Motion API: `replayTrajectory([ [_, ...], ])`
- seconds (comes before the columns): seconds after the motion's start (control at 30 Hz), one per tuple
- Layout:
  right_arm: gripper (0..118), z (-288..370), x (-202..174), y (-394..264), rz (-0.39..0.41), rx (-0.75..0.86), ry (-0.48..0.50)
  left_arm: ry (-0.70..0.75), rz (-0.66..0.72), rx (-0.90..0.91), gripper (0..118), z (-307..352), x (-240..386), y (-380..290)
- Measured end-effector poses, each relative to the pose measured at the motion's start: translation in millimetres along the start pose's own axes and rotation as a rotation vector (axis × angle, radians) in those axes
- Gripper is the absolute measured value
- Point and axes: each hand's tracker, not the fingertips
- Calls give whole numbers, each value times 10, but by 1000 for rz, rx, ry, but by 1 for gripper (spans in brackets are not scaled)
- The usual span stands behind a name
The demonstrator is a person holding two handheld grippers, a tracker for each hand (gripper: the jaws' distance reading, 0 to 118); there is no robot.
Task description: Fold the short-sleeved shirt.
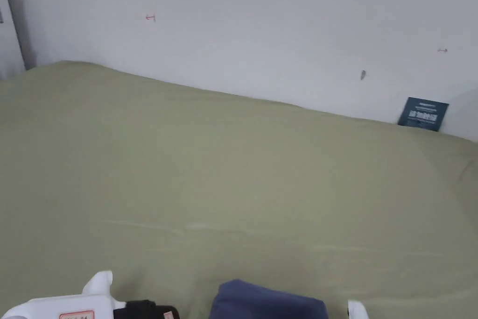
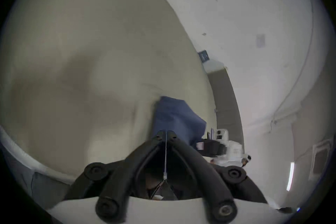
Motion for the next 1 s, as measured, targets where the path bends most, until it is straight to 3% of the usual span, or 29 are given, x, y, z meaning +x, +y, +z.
replayTrajectory([
  [0.03, 3, 15, 159, -9, -49, -14, -33, -10, 14, -10, 1, -13, -44, 1],
  [0.07, 3, 80, 364, -17, -141, -2, 27, -18, 31, -18, 1, -40, -83, 2],
  [0.1, 3, 181, 529, -38, -225, 30, 175, -28, 29, -26, 2, -82, -103, 9],
  [0.13, 3, 264, 579, -62, -249, 73, 180, -37, 29, -38, 2, -133, -95, -5],
  [0.2, 3, 369, 627, -104, -170, 65, 136, -94, 25, -89, 7, -275, -106, 10],
  [0.23, 3, 393, 657, -119, -162, 67, 145, -136, 37, -111, 26, -368, -122, 18],
  [0.33, 3, 355, 583, -144, -168, 67, 153, -162, 62, -211, 101, -736, -147, 8],
  [0.37, 3, 349, 574, -144, -154, 66, 152, -187, 55, -214, 102, -847, -162, 9],
  [0.43, 3, 336, 446, -191, -142, 64, 156, -295, 51, -196, 102, -969, -158, 26],
  [0.5, 3, 331, 416, -224, -130, 66, 165, -271, 46, -219, 102, -1131, -89, 11],
  [0.57, 3, 347, 420, -205, -119, 70, 167, -270, -37, -309, 92, -1224, 36, -56],
  [0.6, 3, 352, 392, -214, -108, 73, 163, -215, -96, -334, 81, -1274, 103, -93],
  [0.67, 3, 369, 368, -217, -92, 81, 152, -138, -137, -360, 27, -1352, 157, -175],
  [0.7, 3, 384, 377, -203, -83, 85, 144, -103, -126, -377, 23, -1395, 123, -203],
  [0.77, 3, 407, 298, -226, -64, 99, 109, -174, -33, -338, 22, -1357, 23, -187],
  [0.87, 3, 450, 167, -226, 36, 130, 55, -116, -140, -311, 22, -1191, 106, -116],
  [1.0, 3, 405, -130, -203, 161, 132, -15, -89, -157, -279, 21, -798, 84, 265],
])
